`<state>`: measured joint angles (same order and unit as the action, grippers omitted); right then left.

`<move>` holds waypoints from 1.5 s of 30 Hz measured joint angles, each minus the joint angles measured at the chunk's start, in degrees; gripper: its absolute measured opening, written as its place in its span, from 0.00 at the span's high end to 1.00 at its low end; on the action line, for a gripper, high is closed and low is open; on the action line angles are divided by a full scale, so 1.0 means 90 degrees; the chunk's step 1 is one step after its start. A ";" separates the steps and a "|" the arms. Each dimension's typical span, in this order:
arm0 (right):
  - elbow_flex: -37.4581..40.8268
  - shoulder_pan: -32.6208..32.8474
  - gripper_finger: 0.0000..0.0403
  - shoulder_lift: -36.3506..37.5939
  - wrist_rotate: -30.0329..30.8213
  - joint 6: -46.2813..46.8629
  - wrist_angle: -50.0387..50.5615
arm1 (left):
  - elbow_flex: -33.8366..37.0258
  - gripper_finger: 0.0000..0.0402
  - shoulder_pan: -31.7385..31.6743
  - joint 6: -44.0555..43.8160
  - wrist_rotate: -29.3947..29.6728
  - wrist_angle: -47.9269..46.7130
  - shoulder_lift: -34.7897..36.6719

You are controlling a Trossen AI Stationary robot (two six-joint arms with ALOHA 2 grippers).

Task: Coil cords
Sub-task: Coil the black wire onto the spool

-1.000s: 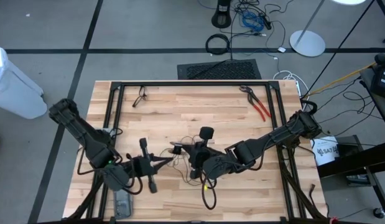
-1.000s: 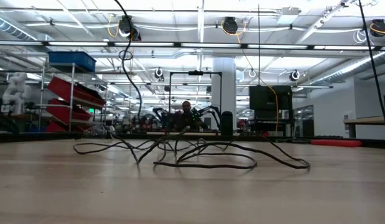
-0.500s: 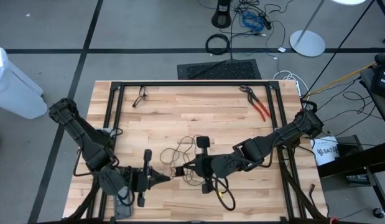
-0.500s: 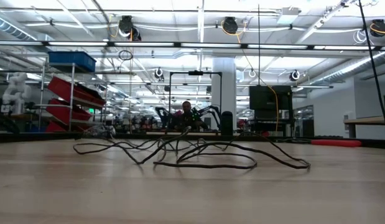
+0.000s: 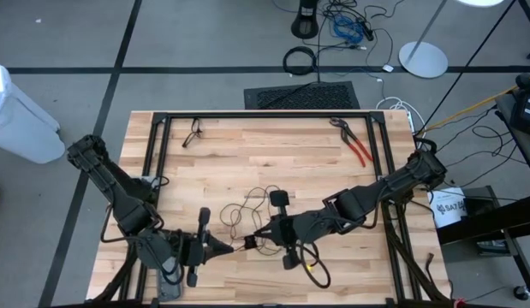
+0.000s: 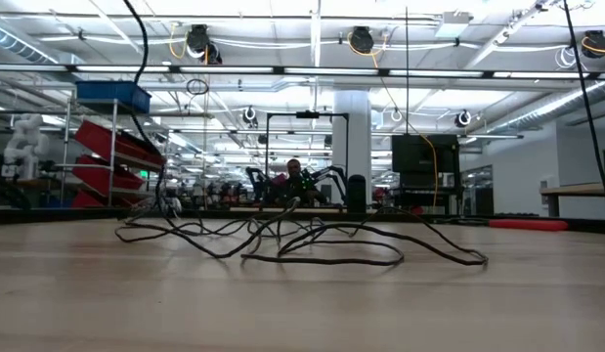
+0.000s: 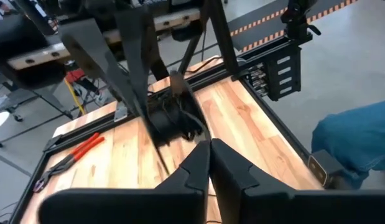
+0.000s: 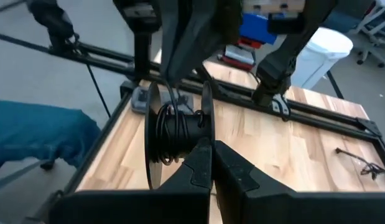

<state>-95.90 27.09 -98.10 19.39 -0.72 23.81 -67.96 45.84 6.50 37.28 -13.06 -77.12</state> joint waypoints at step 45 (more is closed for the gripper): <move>0.0005 0.1295 1.00 0.0787 0.2543 0.0171 -0.0280 | 0.0000 0.73 -0.0030 -0.0014 0.1555 0.1090 -0.0849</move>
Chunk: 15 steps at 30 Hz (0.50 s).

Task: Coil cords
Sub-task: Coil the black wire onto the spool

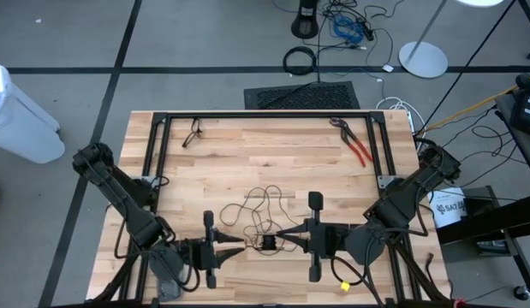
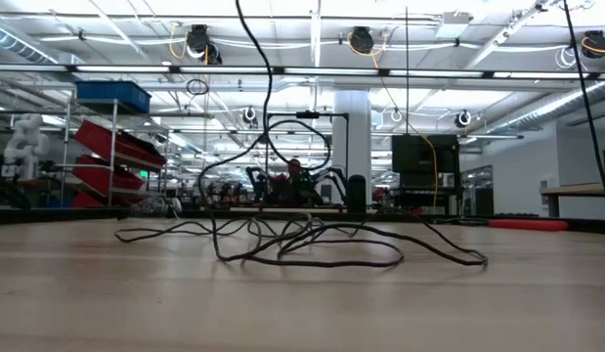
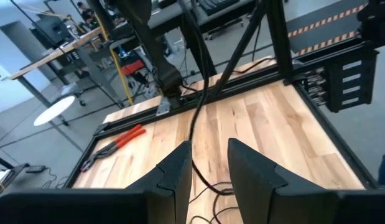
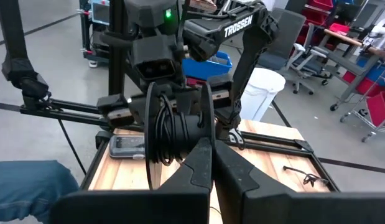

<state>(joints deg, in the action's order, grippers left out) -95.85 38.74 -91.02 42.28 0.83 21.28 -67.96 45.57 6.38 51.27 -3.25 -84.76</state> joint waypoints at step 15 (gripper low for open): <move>-0.0010 0.0000 1.00 0.0000 0.0000 -0.0001 0.0004 | 0.0000 0.73 -0.0063 -0.0008 0.0276 0.0273 -0.0208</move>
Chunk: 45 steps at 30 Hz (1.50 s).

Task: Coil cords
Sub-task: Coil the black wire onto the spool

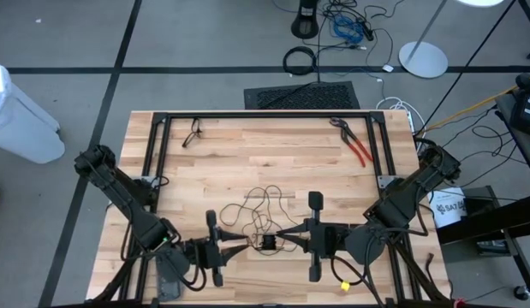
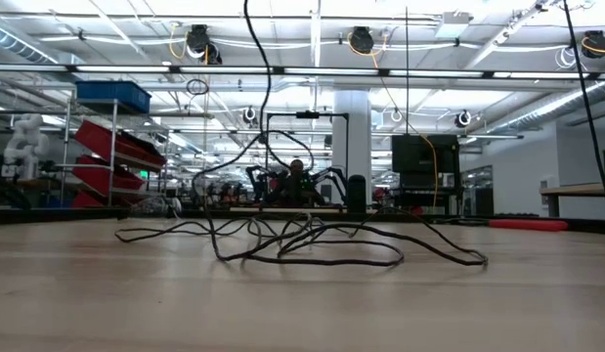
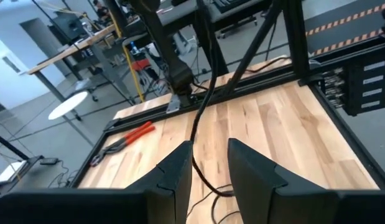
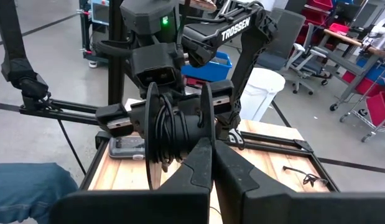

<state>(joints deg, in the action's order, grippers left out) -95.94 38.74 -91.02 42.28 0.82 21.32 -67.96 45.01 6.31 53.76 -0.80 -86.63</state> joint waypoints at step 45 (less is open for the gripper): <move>0.0000 0.0000 1.00 -0.0002 0.0130 -0.0005 0.0032 | -0.0002 0.98 -0.0213 -0.0825 0.0166 -0.0403 0.0000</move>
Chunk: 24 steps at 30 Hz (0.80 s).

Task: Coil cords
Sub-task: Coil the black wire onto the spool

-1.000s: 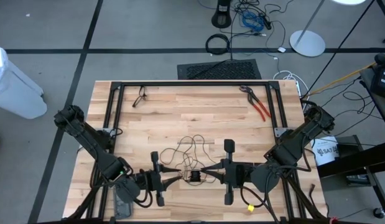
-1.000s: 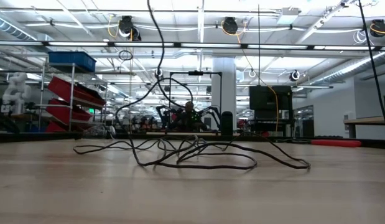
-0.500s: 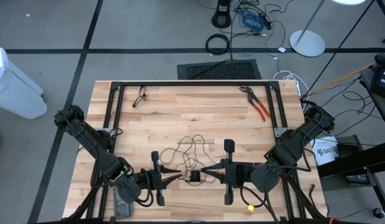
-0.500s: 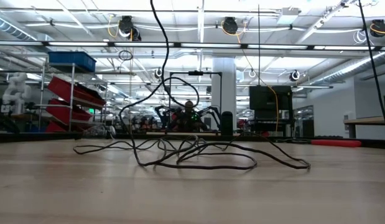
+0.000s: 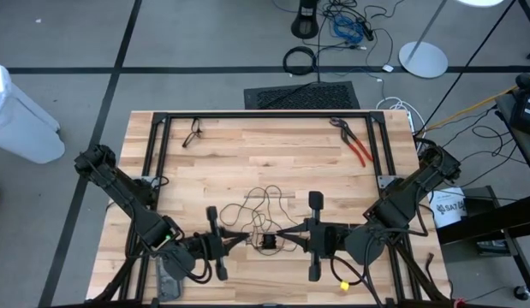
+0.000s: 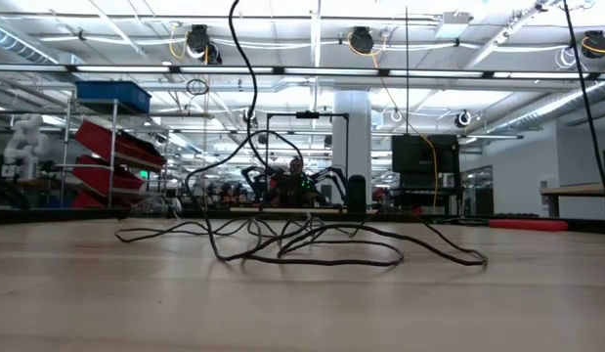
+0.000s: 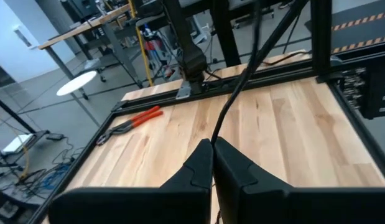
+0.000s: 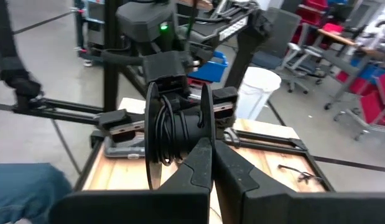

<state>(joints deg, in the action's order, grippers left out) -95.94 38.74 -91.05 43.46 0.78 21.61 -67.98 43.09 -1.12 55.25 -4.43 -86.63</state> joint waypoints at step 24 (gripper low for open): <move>0.0000 -0.0229 1.00 -0.0248 0.1574 0.0028 -0.0625 | 0.0396 0.99 -0.0501 -0.1160 0.0575 -0.0445 -0.0005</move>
<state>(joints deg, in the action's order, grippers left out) -95.94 36.68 -93.28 57.62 1.03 15.98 -64.42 38.58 -11.56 60.43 -8.44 -86.67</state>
